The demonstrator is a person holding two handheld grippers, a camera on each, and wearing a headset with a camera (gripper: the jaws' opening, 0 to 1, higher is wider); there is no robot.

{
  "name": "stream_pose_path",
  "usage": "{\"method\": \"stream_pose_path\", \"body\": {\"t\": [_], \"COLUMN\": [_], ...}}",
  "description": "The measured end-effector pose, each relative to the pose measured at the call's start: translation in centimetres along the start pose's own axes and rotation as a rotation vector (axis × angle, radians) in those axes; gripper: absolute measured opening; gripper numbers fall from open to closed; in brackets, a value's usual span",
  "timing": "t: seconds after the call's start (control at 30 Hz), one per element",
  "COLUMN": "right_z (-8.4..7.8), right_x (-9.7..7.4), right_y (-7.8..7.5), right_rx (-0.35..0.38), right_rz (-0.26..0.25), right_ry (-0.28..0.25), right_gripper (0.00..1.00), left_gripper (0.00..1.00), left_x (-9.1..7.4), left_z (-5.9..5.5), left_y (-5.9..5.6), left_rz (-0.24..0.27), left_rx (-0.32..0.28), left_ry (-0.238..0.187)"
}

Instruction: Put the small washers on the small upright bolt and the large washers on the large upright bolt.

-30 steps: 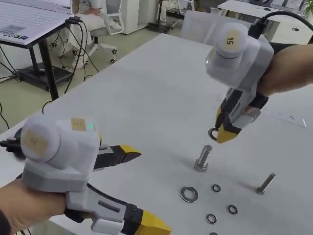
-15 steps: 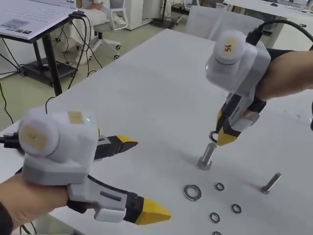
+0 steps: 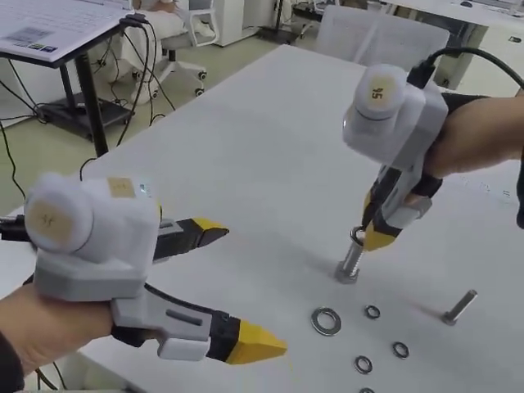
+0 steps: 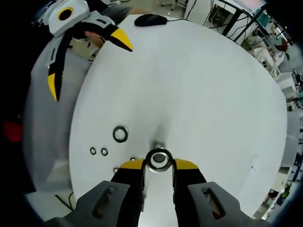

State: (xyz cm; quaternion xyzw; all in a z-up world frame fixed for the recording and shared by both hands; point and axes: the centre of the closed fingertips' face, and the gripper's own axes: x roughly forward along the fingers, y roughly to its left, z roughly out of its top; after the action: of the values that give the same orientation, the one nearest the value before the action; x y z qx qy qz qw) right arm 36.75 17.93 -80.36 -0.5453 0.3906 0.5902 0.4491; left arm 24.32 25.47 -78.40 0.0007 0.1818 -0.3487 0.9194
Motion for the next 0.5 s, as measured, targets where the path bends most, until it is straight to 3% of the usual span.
{"method": "stream_pose_path", "body": {"t": [0.5], "right_z": [0.0], "right_x": [1.1], "right_y": [0.1], "right_rx": [0.011], "right_rz": [0.015], "right_ry": [0.0], "right_gripper": [0.23], "left_gripper": [0.94], "left_x": [-0.1], "left_z": [-0.1], "left_y": [0.0], "left_rz": [-0.003], "left_rx": [-0.005], "left_ry": [0.005]}}
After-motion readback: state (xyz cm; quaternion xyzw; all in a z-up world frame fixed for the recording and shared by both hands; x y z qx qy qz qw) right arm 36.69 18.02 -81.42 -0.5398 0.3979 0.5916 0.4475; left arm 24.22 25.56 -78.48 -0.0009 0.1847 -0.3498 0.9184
